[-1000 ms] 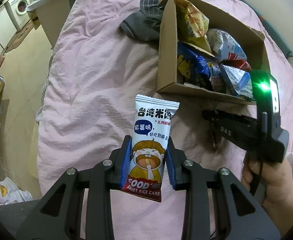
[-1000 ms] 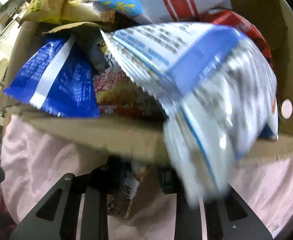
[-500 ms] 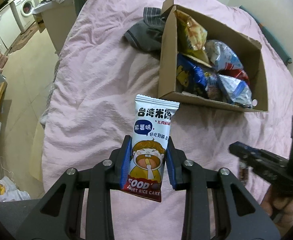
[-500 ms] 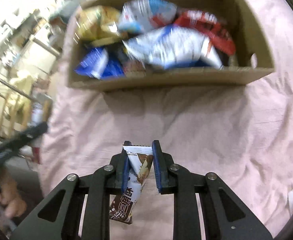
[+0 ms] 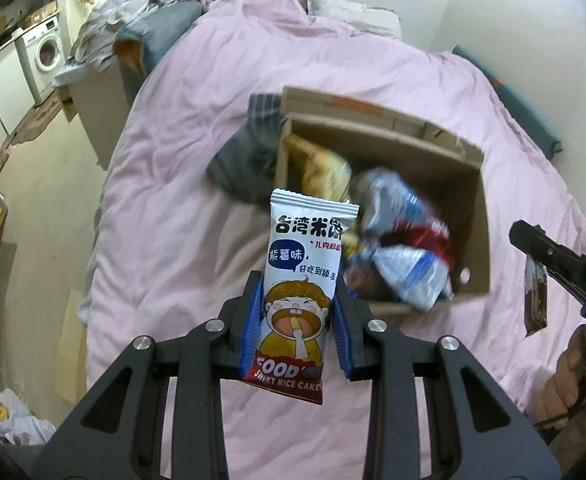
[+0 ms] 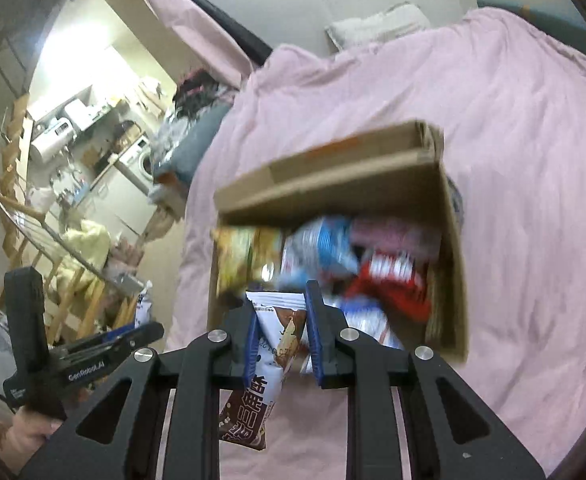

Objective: Organize snacks
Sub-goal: 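Carry rice-cake packet and chocolate bar over the box and open both tools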

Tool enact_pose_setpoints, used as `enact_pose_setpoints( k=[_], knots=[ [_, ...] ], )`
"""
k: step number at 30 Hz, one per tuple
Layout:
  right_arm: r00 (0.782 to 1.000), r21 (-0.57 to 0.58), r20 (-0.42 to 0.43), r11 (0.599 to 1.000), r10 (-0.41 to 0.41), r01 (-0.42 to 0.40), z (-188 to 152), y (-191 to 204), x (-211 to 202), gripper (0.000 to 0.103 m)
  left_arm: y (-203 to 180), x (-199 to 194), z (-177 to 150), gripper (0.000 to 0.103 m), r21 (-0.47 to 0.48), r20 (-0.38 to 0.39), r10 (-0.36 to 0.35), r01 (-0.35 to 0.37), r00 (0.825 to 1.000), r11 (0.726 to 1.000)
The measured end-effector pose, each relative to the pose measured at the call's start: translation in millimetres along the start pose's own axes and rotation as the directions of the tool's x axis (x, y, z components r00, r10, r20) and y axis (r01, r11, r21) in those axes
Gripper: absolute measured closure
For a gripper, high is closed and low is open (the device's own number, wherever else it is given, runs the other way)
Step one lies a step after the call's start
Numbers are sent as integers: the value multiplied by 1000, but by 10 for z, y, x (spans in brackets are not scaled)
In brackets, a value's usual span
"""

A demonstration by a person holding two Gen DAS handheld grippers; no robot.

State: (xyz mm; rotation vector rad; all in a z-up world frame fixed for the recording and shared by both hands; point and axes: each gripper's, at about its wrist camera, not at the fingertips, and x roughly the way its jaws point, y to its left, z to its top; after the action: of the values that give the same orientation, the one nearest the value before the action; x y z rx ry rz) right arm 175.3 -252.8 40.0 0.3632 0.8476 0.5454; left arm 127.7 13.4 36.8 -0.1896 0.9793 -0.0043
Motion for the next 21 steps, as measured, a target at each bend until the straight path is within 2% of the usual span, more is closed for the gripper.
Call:
enact_pose_setpoints(
  k=[5,9,17,21],
  knots=[
    [998,-4,54,1000,19,-19,283,-174,-4,81,-276,190,320,75,37,14,4,-4,1000,999],
    [1000,49,24,999,6,-7,325,-398,202,81,-547,436,485,75,77,11,5,-6,1000,997],
    [989,26,-2,989,-146,146,295,-527,490,81,-937,944,506,75,106,-47,0,5,999,994],
    [985,41,-36,985,-168,170,253,-594,560,81,-1014,1082,492,75,85,-66,-12,18,998,996]
  ],
)
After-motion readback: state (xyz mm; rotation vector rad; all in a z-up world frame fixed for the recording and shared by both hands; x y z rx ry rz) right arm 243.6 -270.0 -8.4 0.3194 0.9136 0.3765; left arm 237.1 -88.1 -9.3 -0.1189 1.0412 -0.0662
